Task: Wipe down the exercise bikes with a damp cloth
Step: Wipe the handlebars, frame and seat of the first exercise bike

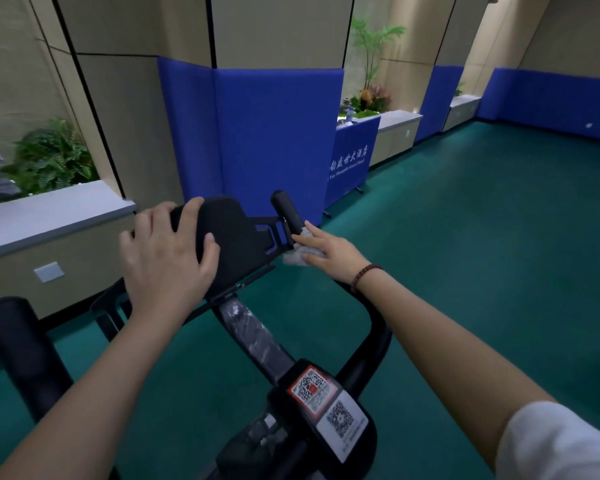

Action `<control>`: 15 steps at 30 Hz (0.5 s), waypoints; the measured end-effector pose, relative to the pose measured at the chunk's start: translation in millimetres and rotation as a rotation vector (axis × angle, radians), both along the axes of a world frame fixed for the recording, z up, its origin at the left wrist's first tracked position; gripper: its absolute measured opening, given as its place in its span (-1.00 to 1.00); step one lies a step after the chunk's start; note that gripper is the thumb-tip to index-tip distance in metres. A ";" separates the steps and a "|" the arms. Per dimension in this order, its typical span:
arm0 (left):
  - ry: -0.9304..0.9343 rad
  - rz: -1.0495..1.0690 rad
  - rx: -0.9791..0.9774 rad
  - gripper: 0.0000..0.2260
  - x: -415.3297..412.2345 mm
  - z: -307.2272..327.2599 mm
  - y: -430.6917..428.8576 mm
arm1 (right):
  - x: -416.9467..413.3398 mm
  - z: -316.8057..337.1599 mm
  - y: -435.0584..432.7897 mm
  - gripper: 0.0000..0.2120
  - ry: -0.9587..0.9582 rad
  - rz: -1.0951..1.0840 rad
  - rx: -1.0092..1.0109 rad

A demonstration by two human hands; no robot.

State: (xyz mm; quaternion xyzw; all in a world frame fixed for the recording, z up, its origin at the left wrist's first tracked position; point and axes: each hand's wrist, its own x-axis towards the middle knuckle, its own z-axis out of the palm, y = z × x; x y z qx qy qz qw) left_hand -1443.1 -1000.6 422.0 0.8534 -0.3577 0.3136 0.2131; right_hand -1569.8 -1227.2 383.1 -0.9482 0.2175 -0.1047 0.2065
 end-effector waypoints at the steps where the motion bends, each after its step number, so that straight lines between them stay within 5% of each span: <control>1: 0.001 -0.004 -0.006 -0.59 -0.2 -0.1 0.1 | -9.3 -1.1 -0.8 -0.60 0.012 -0.009 0.001; 9: -0.005 -0.026 -0.027 -0.60 0.7 -2.7 0.1 | -95.2 -21.8 30.4 -0.66 0.010 -0.108 -0.139; 15: 0.000 -0.045 -0.052 -0.61 -0.4 -1.2 0.5 | -137.8 -28.3 68.8 -0.75 -0.132 -0.206 -0.037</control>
